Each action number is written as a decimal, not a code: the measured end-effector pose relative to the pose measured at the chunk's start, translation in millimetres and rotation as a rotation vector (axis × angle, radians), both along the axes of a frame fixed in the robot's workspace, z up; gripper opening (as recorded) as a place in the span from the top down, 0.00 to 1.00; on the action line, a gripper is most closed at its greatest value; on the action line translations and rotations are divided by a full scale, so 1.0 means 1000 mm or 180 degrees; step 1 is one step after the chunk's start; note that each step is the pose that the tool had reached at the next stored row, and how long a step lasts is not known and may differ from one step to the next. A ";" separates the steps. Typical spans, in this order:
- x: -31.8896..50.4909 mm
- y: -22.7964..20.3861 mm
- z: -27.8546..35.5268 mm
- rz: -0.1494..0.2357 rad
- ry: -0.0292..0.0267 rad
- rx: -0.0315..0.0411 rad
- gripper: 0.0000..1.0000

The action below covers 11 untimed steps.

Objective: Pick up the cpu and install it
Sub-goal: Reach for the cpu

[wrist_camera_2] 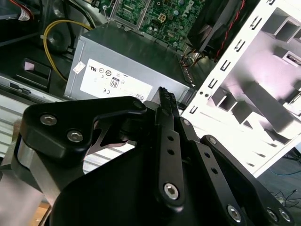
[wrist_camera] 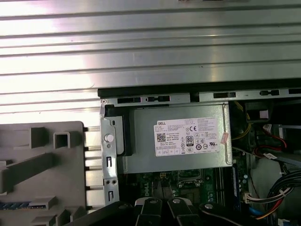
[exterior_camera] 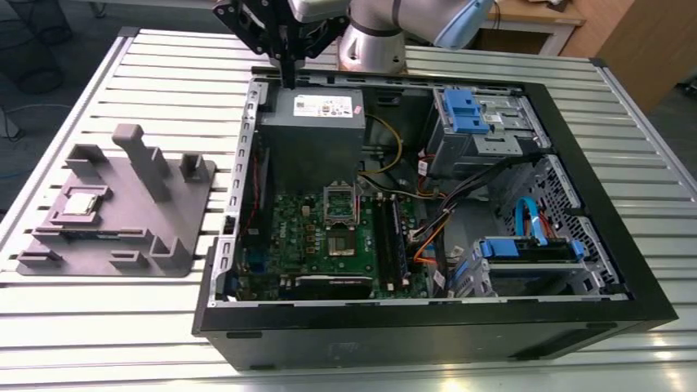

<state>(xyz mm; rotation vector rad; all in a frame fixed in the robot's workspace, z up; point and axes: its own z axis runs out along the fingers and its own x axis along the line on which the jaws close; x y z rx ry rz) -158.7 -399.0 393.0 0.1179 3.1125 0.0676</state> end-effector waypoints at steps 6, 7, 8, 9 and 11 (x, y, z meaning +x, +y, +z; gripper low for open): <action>-0.0048 0.0000 -0.0001 0.0000 0.0000 0.0000 0.89; -0.0056 0.0000 -0.0001 0.0000 0.0000 0.0000 0.89; -0.0066 0.0000 -0.0001 0.0000 0.0000 0.0000 0.89; -0.0075 0.0000 -0.0001 0.0000 0.0000 0.0000 0.89; -0.0089 0.0000 -0.0002 0.0000 0.0000 0.0000 0.89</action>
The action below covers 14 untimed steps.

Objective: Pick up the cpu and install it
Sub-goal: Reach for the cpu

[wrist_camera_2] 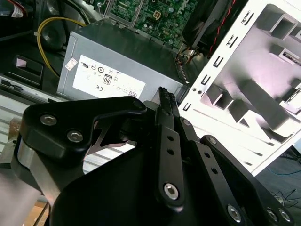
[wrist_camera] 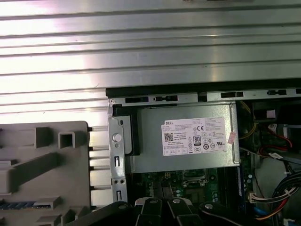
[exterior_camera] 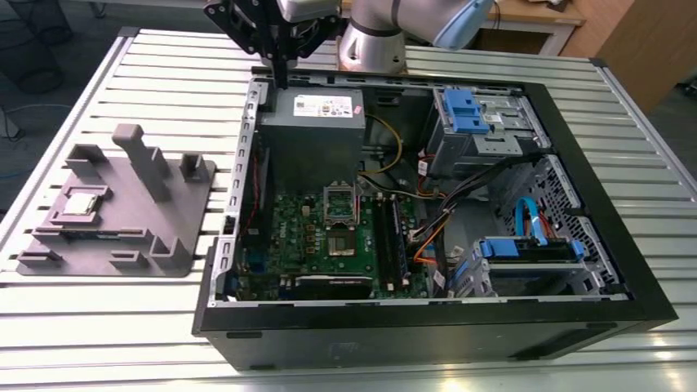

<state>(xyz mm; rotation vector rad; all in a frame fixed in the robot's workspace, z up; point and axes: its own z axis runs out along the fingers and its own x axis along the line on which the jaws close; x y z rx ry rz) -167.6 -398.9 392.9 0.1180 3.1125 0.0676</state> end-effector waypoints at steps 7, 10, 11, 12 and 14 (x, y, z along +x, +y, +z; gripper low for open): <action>-0.0059 0.0000 -0.0001 0.0000 0.0000 0.0000 0.89; -0.0073 0.0000 -0.0001 0.0000 0.0000 0.0000 0.89; -0.0073 0.0000 0.0000 0.0000 0.0000 0.0000 0.89; -0.0074 0.0000 -0.0001 0.0000 0.0000 0.0000 0.89; -0.0075 0.0000 -0.0001 0.0000 0.0000 0.0000 0.89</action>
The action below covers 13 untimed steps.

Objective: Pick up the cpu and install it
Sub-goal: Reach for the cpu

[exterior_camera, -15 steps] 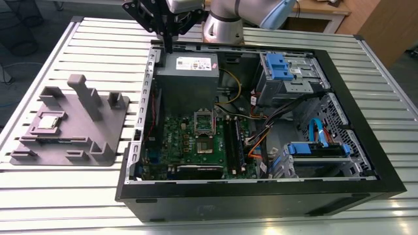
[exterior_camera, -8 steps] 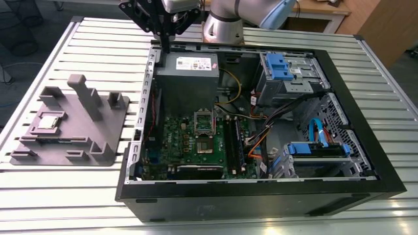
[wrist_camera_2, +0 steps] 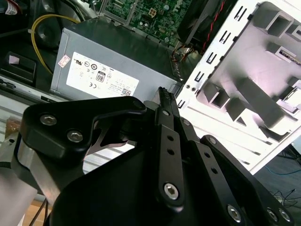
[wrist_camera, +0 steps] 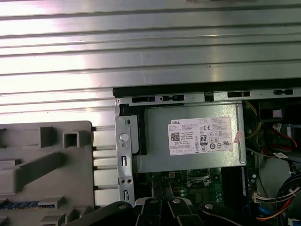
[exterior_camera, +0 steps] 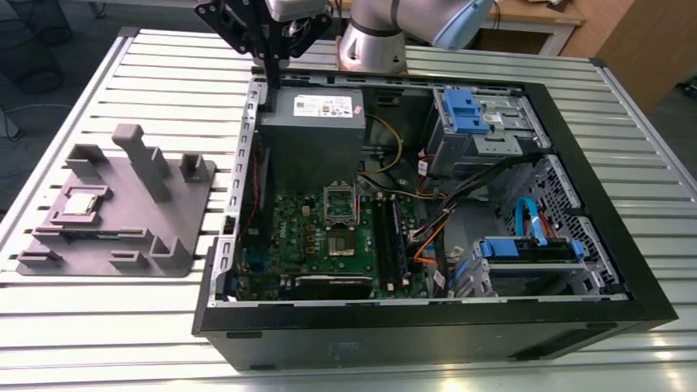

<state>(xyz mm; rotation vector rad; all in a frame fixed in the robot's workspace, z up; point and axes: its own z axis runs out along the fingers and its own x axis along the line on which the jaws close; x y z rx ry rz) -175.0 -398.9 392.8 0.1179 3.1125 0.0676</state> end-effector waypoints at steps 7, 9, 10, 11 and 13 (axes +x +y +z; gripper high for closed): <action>-0.0006 0.0000 0.0000 0.0000 0.0000 0.0000 0.89; -0.0017 0.0000 0.0000 0.0000 0.0000 0.0000 0.89; -0.0024 0.0000 0.0000 0.0000 0.0000 0.0000 0.89; -0.0035 0.0000 -0.0001 0.0000 0.0000 0.0000 0.89; -0.0054 0.0000 -0.0001 0.0000 0.0000 0.0000 0.89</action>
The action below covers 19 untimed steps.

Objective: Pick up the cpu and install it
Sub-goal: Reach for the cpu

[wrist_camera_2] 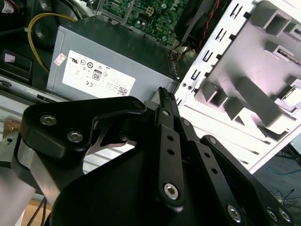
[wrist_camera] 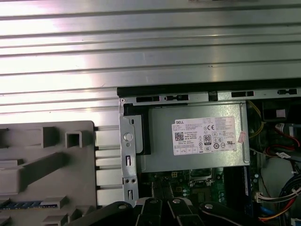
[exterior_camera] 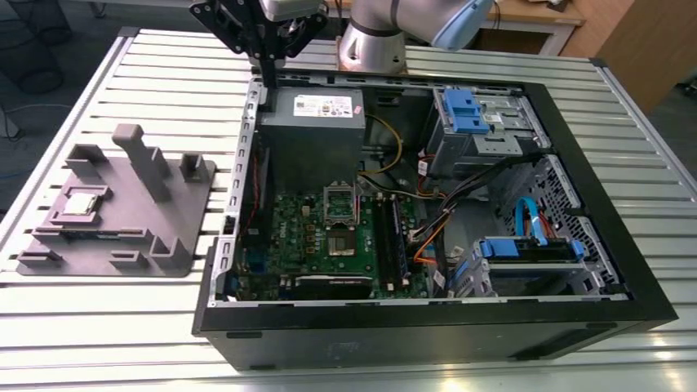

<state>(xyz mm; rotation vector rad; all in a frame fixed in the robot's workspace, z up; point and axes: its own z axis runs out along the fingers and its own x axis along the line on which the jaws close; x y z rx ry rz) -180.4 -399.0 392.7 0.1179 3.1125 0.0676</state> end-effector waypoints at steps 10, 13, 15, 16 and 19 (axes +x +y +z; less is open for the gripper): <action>-0.0113 0.0000 -0.0002 0.0000 0.0000 0.0000 0.89; -0.0156 0.0000 -0.0003 0.0000 0.0000 0.0000 0.89; -0.0187 0.0000 -0.0004 0.0000 0.0000 0.0000 0.89; -0.0205 0.0000 -0.0004 0.0000 0.0000 0.0000 0.89; -0.0260 0.0000 -0.0004 0.0000 0.0000 0.0000 0.89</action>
